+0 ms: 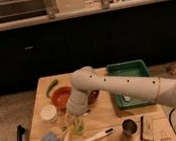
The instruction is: Place banana in plastic cup
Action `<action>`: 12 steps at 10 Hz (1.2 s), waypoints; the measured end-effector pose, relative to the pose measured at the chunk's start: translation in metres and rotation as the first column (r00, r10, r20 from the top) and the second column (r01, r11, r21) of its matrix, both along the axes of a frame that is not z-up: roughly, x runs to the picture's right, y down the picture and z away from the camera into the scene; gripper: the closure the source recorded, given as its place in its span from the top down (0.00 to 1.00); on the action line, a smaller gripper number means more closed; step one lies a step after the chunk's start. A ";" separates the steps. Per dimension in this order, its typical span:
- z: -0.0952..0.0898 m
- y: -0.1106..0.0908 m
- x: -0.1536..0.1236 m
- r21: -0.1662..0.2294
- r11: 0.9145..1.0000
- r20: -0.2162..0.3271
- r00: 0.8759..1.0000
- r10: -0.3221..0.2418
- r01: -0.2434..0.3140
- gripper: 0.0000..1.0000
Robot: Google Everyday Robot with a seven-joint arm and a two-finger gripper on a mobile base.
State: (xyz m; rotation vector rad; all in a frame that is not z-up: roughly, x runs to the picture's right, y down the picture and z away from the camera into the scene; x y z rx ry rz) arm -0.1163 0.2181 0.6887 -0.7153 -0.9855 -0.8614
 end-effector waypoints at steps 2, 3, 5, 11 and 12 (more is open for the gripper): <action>0.006 -0.001 -0.003 -0.077 0.997 -0.014 1.000 0.014 -0.016 0.00; 0.012 -0.004 -0.002 -0.123 0.992 -0.041 0.999 0.031 -0.036 0.02; 0.024 -0.012 0.003 -0.188 0.978 -0.114 0.991 0.064 -0.084 0.20; 0.036 -0.021 0.029 -0.269 0.939 -0.165 0.971 0.173 -0.213 0.78; 0.037 -0.020 0.030 -0.272 0.936 -0.161 0.970 0.182 -0.221 0.80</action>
